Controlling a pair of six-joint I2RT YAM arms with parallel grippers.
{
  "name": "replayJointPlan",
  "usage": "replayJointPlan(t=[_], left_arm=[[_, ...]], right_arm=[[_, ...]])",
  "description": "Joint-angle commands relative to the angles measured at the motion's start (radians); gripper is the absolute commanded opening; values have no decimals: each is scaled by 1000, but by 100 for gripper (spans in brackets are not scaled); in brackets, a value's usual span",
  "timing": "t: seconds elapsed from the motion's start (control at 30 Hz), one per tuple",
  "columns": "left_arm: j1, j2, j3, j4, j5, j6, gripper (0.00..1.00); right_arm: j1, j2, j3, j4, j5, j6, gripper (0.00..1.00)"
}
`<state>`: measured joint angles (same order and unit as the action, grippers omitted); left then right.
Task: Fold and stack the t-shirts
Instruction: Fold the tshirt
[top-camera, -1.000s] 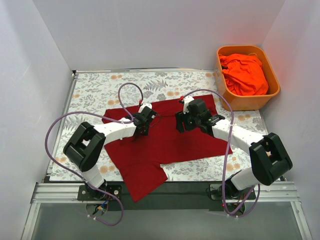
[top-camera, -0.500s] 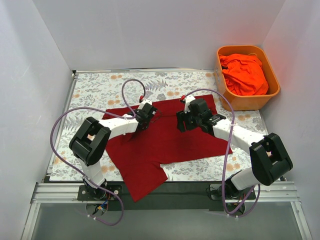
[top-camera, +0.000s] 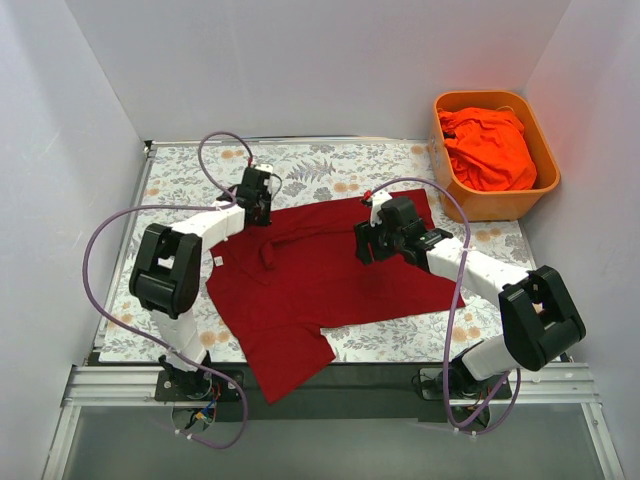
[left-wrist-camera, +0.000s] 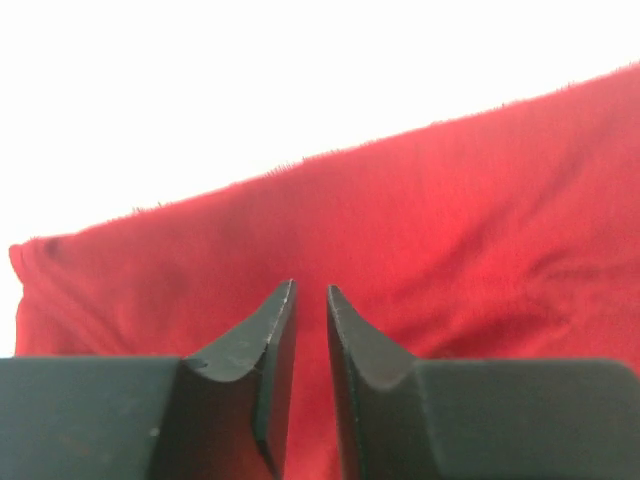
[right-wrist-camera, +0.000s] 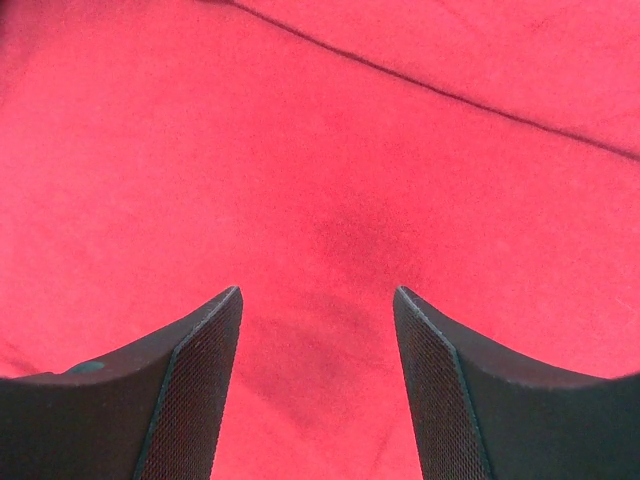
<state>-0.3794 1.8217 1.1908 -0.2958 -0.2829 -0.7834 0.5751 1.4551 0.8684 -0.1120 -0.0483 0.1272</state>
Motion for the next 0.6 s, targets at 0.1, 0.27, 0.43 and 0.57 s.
replayJointPlan(t=[0.1, 0.27, 0.43, 0.57], left_arm=[[102, 89, 147, -8, 172, -10, 24], [79, 47, 150, -63, 205, -59, 40], [-83, -105, -20, -51, 2, -54, 48], [-168, -179, -125, -52, -126, -100, 48]], right_arm=[[-6, 4, -17, 11, -15, -15, 58], [-8, -1, -22, 11, -24, -24, 58], [-8, 4, -19, 12, -53, -27, 58], [-8, 11, -14, 14, -76, -26, 58]])
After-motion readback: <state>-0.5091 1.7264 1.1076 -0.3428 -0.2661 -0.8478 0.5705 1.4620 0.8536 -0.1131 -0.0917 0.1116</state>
